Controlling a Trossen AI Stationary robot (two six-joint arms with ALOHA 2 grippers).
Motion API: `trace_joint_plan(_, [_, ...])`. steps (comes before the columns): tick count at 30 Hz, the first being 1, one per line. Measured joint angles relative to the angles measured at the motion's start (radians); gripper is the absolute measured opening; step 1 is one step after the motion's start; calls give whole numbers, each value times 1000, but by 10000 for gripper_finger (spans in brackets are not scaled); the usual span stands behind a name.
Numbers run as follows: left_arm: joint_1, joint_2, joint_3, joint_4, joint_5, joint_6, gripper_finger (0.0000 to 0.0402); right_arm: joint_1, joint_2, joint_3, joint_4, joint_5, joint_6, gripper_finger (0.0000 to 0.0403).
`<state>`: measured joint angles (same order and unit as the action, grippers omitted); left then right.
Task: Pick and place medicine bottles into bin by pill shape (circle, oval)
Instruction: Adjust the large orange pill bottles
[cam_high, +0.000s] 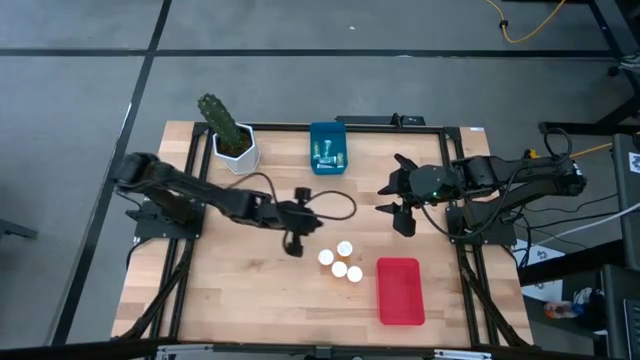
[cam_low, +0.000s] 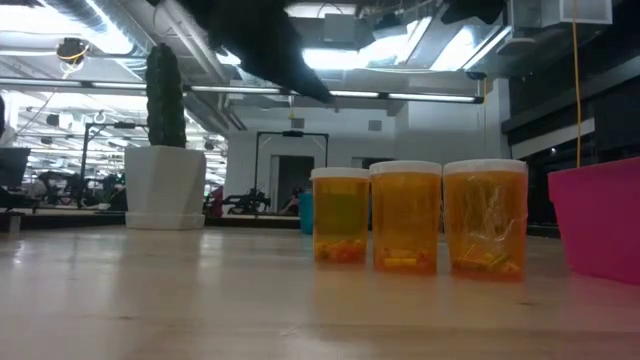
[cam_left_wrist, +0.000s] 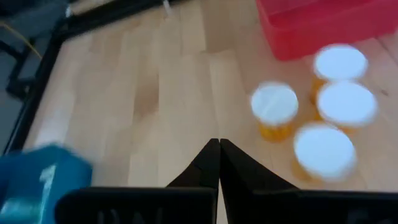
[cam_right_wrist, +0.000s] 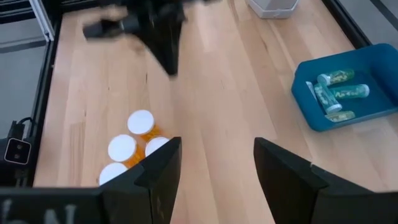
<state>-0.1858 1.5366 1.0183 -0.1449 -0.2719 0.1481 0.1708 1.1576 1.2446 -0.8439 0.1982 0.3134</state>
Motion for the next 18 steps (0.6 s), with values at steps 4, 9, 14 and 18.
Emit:
trace_joint_plan(4, [-22, -106, 0, -222, 3, -77, 0, 5, 0, -8, -12, -6, 0, 201])
trace_joint_plan(9, [-87, -198, -1, -506, 3, -205, 0, 18, 0, -37, -24, -9, 19, 201])
trace_joint_plan(14, [-172, -290, -51, -601, 0, -277, 0, 20, 0, -55, -25, -9, 23, 201])
trace_joint_plan(18, [-226, -419, -170, -595, -39, -329, 0, 20, 1, -56, -21, -9, 23, 201])
